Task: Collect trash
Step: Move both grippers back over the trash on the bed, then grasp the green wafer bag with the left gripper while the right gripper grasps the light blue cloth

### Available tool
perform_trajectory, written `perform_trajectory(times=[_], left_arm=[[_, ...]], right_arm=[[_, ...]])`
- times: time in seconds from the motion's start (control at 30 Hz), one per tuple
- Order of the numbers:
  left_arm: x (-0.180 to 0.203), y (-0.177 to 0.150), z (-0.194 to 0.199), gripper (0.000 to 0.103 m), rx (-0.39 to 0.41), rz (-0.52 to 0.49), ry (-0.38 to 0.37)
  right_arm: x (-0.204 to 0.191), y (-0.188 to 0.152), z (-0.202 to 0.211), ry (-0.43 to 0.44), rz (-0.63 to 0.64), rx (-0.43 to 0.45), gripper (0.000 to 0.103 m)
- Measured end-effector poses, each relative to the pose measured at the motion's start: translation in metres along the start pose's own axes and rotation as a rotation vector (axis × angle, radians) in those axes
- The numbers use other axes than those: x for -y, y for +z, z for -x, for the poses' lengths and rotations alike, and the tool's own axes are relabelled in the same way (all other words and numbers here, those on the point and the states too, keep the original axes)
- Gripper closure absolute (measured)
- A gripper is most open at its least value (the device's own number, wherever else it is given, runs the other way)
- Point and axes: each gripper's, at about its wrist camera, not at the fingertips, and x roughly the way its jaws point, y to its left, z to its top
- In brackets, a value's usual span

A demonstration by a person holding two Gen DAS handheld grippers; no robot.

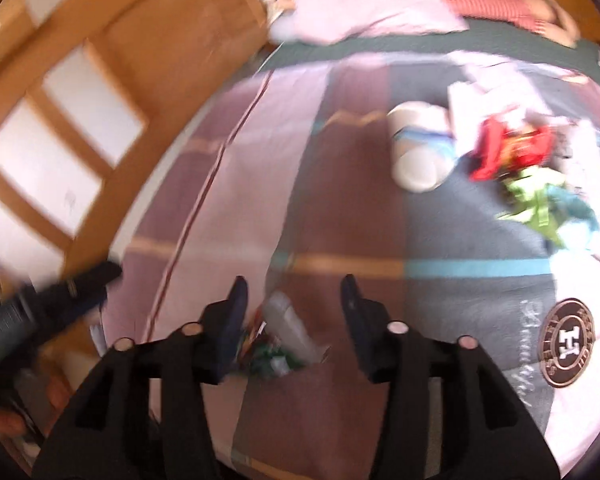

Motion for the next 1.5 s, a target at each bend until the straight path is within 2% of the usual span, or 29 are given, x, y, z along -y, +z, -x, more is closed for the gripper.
perform_trajectory(times=[0.1, 0.17, 0.27, 0.33, 0.4, 0.53, 0.63, 0.67, 0.8, 0.93, 1.07, 1.1, 1.13, 1.2, 1.3, 1.4, 1.5], left_arm=[[0.002, -0.001, -0.002, 0.012, -0.013, -0.010, -0.002], [0.002, -0.001, -0.003, 0.012, -0.018, -0.015, 0.000], [0.004, -0.002, -0.006, 0.012, -0.039, -0.033, 0.004], [0.007, -0.005, -0.011, 0.012, -0.058, -0.050, 0.004], [0.011, -0.008, -0.015, 0.012, -0.077, -0.063, 0.006], [0.019, -0.015, -0.028, 0.012, -0.123, -0.095, 0.004], [0.034, -0.025, -0.040, 0.012, -0.161, -0.171, 0.003], [0.042, -0.030, -0.043, 0.012, -0.164, -0.212, -0.001], [0.069, -0.048, -0.054, 0.010, -0.162, -0.372, 0.053], [0.077, -0.059, -0.064, 0.010, -0.207, -0.419, 0.057], [0.075, -0.062, -0.065, 0.010, -0.221, -0.431, 0.069], [0.074, -0.062, -0.065, 0.010, -0.217, -0.430, 0.077], [0.072, -0.061, -0.065, 0.010, -0.216, -0.427, 0.084], [0.068, -0.059, -0.065, 0.010, -0.219, -0.413, 0.098], [0.067, -0.057, -0.065, 0.010, -0.224, -0.400, 0.100], [0.069, -0.055, -0.062, 0.010, -0.216, -0.405, 0.099], [0.067, -0.053, -0.062, 0.010, -0.216, -0.393, 0.102]], right_arm=[[0.021, 0.007, 0.013, -0.017, -0.091, 0.079, 0.049], [0.033, 0.007, 0.022, -0.057, -0.133, 0.108, 0.049], [0.040, 0.007, 0.028, -0.206, -0.101, 0.125, 0.049], [0.045, 0.008, 0.025, -0.256, -0.094, 0.118, 0.049], [0.054, 0.005, 0.022, -0.261, -0.127, 0.100, 0.049], [0.082, 0.001, 0.020, -0.253, -0.280, 0.091, 0.049], [0.109, 0.005, 0.025, -0.280, -0.365, 0.114, 0.049], [0.123, 0.011, 0.027, -0.308, -0.396, 0.145, 0.049], [0.149, 0.023, 0.032, -0.394, -0.434, 0.217, 0.039], [0.162, 0.028, 0.007, -0.418, -0.416, 0.154, 0.037], [0.164, 0.029, -0.015, -0.530, -0.336, 0.069, 0.038], [0.165, 0.028, -0.017, -0.534, -0.332, 0.054, 0.043], [0.166, 0.026, -0.019, -0.529, -0.332, 0.047, 0.049], [0.167, 0.022, -0.021, -0.520, -0.316, 0.020, 0.071], [0.165, 0.019, -0.021, -0.476, -0.299, 0.006, 0.090], [0.152, 0.013, -0.013, -0.369, -0.296, -0.002, 0.092], [0.132, 0.005, -0.006, -0.093, -0.315, -0.026, 0.092]])
